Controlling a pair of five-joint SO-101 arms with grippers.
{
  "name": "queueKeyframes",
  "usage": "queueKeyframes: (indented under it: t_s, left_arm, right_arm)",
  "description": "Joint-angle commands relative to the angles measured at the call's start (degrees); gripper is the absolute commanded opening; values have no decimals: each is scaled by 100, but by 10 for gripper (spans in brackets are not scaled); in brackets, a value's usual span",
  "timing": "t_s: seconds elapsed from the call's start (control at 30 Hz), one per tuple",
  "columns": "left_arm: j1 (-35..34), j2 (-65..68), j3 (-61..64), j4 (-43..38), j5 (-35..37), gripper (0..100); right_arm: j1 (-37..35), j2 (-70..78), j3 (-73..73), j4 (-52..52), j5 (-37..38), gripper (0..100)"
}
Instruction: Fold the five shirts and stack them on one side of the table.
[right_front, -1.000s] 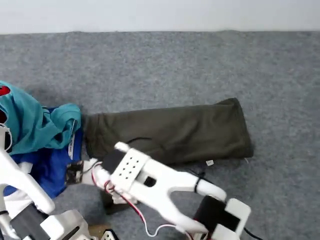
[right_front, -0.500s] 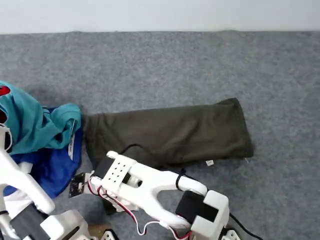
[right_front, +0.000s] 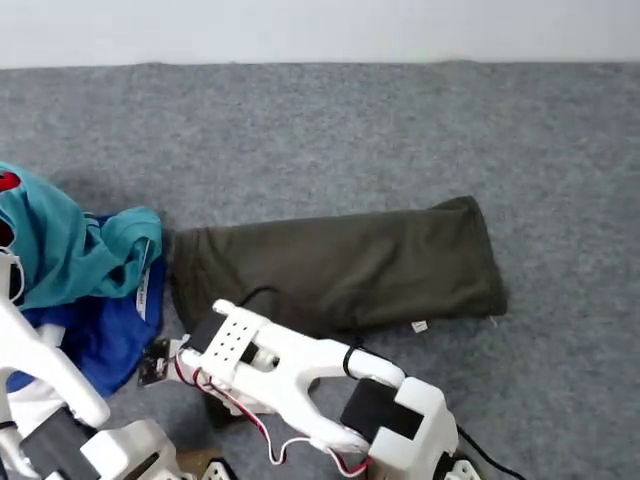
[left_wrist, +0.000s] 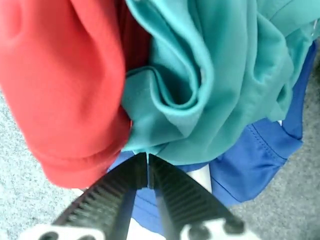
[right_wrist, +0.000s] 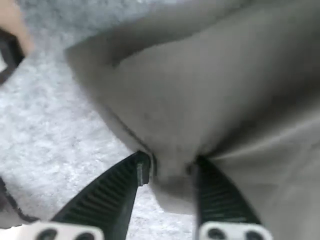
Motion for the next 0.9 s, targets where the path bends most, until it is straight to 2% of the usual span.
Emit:
queueKeyframes:
  t_s: [0.0, 0.2, 0.5, 0.7, 0.87]
  left_arm:
    - [-44, -273, -110, 53, -53, 15]
    - [-26, -273, -110, 53, -53, 15]
    - [-18, -273, -110, 53, -53, 15]
    - [-18, -273, -110, 53, -53, 15]
    - [-18, -273, -101, 35, -44, 15]
  right_arm:
    - [4, 251, -18, -4, -9, 28]
    - [382, 215, -413, 426, 9, 10]
    - [1112, -435, -1934, 1191, 18, 10]
    - [1736, -330, -2585, 919, -18, 10]
    - [2158, 435, -3209, 760, -35, 24]
